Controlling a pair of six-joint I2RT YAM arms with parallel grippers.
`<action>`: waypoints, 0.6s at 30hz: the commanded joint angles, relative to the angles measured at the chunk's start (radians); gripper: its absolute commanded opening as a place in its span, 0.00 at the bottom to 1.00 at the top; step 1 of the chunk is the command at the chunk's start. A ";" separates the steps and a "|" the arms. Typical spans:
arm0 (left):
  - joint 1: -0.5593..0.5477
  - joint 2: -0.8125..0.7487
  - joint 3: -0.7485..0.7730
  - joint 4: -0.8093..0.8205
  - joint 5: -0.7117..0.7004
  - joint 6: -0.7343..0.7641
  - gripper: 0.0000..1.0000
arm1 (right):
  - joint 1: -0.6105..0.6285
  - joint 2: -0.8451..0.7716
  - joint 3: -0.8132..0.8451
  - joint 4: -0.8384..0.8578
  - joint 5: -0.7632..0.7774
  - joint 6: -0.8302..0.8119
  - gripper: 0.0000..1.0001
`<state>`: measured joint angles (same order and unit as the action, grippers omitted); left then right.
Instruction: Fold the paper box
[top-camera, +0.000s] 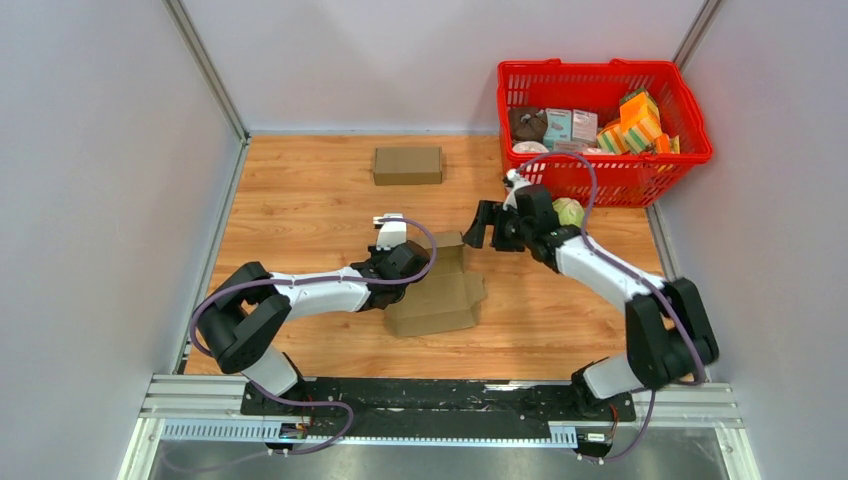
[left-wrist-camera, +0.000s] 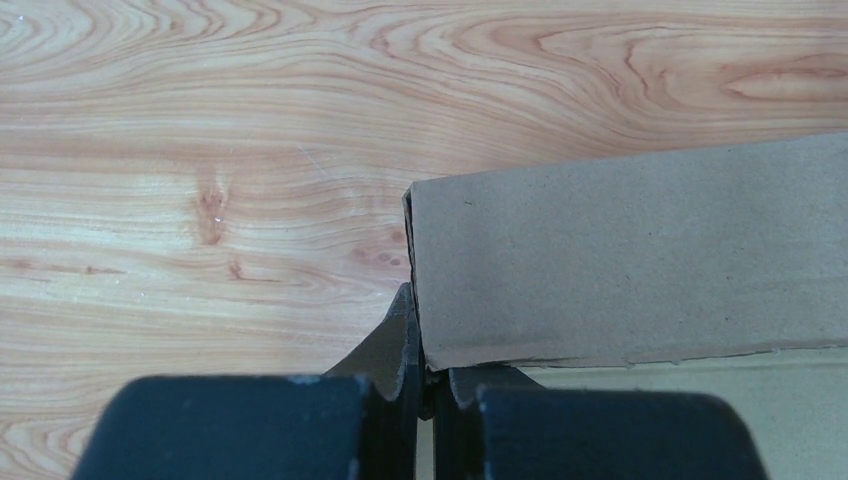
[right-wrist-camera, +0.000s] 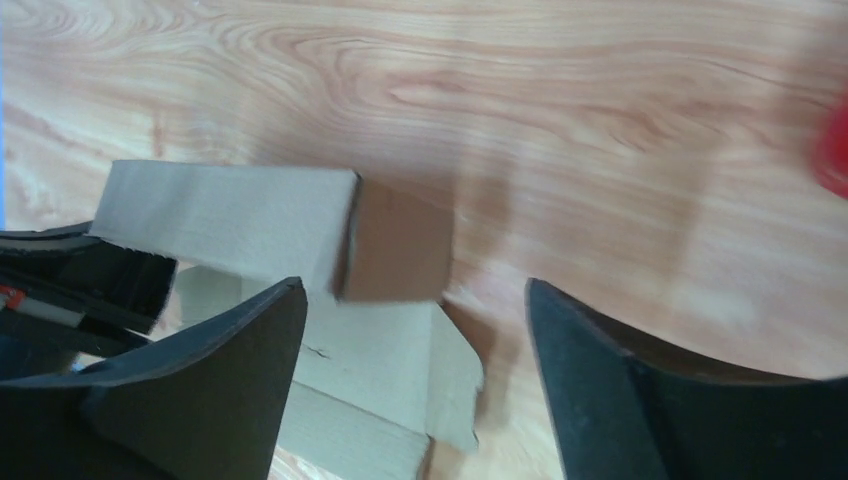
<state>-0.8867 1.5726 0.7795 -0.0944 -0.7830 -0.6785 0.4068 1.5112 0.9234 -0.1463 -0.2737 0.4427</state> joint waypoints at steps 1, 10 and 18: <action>-0.003 0.021 -0.023 -0.053 0.093 0.022 0.00 | -0.019 -0.247 -0.163 -0.122 0.229 0.020 0.91; -0.003 0.032 -0.025 -0.044 0.117 -0.004 0.03 | 0.085 -0.307 -0.377 -0.061 -0.001 0.183 0.81; -0.004 -0.101 -0.111 -0.014 0.155 -0.012 0.42 | 0.170 -0.177 -0.390 0.040 -0.027 0.238 0.66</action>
<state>-0.8875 1.5589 0.7319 -0.0715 -0.7136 -0.6815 0.5606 1.2884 0.5301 -0.2077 -0.2592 0.6338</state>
